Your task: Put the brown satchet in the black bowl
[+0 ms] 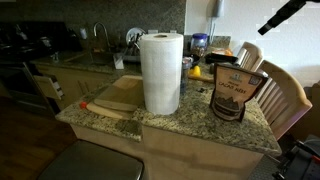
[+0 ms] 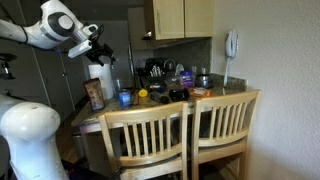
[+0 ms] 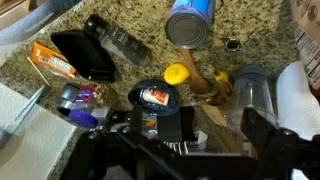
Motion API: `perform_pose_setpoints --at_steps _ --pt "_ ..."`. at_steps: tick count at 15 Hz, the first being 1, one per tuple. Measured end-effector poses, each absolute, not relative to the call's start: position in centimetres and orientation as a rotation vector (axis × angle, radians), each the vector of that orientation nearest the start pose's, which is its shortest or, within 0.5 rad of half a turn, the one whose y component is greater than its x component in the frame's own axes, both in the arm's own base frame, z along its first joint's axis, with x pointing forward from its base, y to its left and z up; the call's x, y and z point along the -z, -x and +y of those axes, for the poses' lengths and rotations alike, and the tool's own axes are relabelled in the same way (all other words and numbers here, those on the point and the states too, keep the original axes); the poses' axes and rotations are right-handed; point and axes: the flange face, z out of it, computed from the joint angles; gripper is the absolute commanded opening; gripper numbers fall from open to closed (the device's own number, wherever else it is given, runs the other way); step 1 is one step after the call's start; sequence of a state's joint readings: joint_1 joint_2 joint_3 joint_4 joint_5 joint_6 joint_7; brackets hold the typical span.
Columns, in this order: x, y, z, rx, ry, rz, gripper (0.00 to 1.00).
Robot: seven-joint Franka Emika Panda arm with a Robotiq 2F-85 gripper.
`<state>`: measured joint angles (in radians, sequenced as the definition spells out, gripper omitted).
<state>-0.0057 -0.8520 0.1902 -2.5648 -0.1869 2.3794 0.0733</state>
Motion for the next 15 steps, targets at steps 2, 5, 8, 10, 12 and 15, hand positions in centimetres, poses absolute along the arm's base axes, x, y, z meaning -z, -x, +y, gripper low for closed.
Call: perform_pose_setpoints --at_steps 2,5,8,10,12,15 --pt "-59.6 -34.5 7.8 1.126 3.170 -0.303 1.00" --pt "-59.7 -34.5 8.0 1.136 3.162 -0.274 1.00" --pt "-60.7 -33.9 10.3 1.139 3.095 -0.323 1.00" --pt "-62.6 -33.0 12.8 1.088 3.010 -0.419 1.00" --pt "-65.1 -32.3 15.0 1.043 2.917 -0.509 1.00" --pt "-66.3 -32.8 16.3 1.008 2.873 -0.557 1.00"
